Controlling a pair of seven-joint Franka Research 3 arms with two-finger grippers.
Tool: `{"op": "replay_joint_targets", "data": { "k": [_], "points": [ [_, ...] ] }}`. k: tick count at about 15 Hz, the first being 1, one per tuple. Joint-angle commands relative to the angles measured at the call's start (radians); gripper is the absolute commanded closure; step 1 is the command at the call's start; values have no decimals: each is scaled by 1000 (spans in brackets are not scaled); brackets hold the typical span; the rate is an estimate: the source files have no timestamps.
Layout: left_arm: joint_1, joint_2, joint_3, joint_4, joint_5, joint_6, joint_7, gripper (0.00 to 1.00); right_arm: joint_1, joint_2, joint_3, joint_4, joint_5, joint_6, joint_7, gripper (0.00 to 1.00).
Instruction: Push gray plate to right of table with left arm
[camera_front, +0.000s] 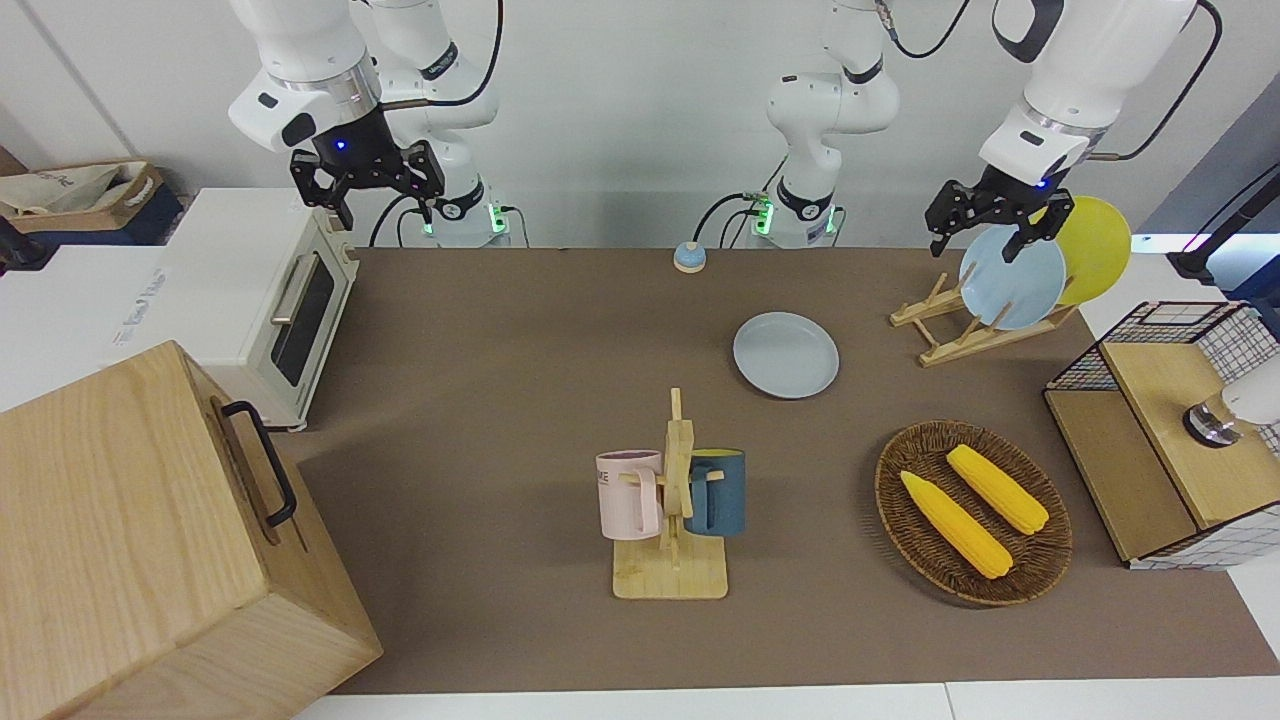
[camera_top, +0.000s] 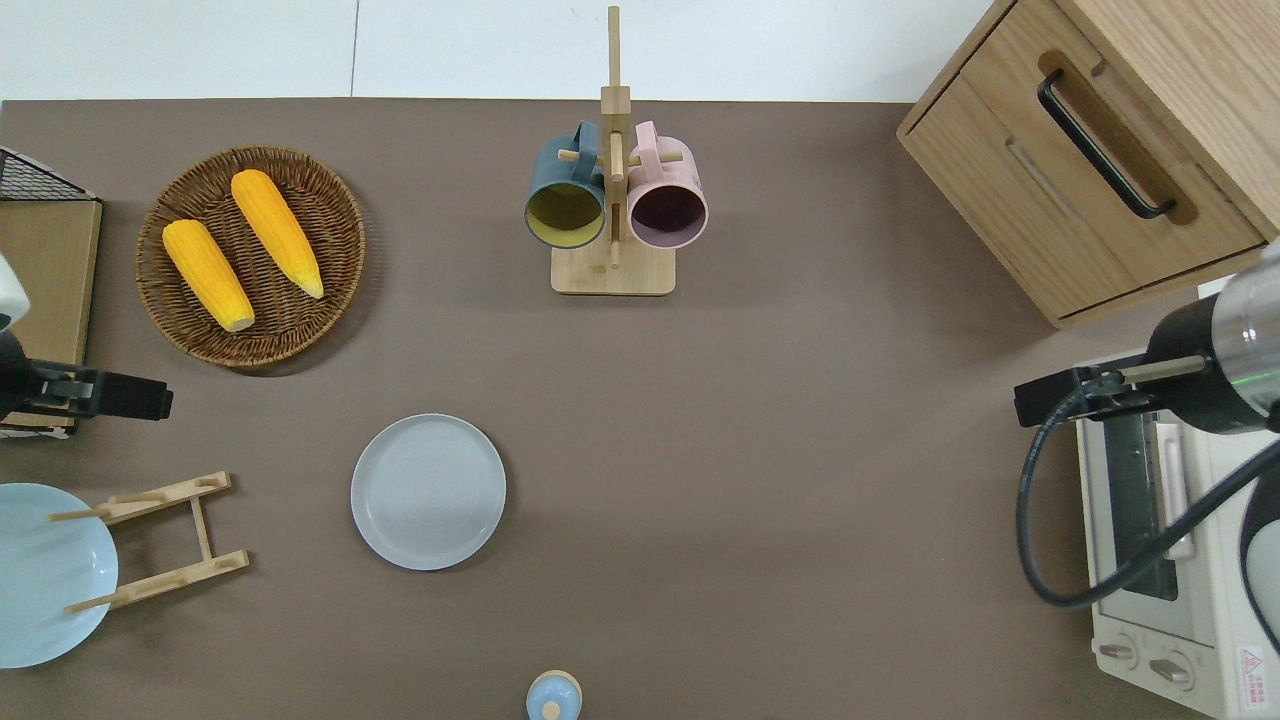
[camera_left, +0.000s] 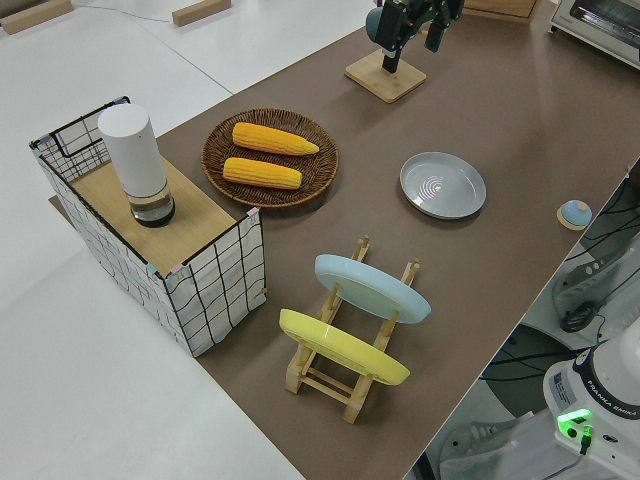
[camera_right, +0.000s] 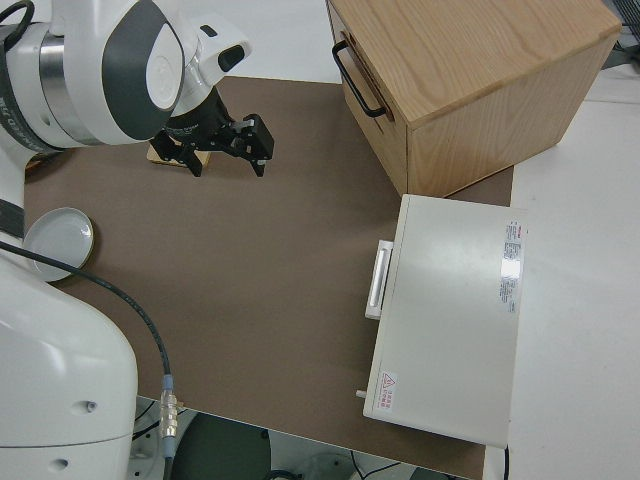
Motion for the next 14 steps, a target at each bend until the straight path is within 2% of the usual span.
{"op": "replay_joint_targets", "data": {
  "k": [1, 14],
  "points": [
    [0, 1, 0, 22, -4, -46, -1, 7, -11, -8, 6, -1, 8, -12, -3, 17],
    [-1, 1, -2, 10, -7, -85, -18, 5, -11, -8, 6, 1, 8, -12, -3, 17]
  ]
}}
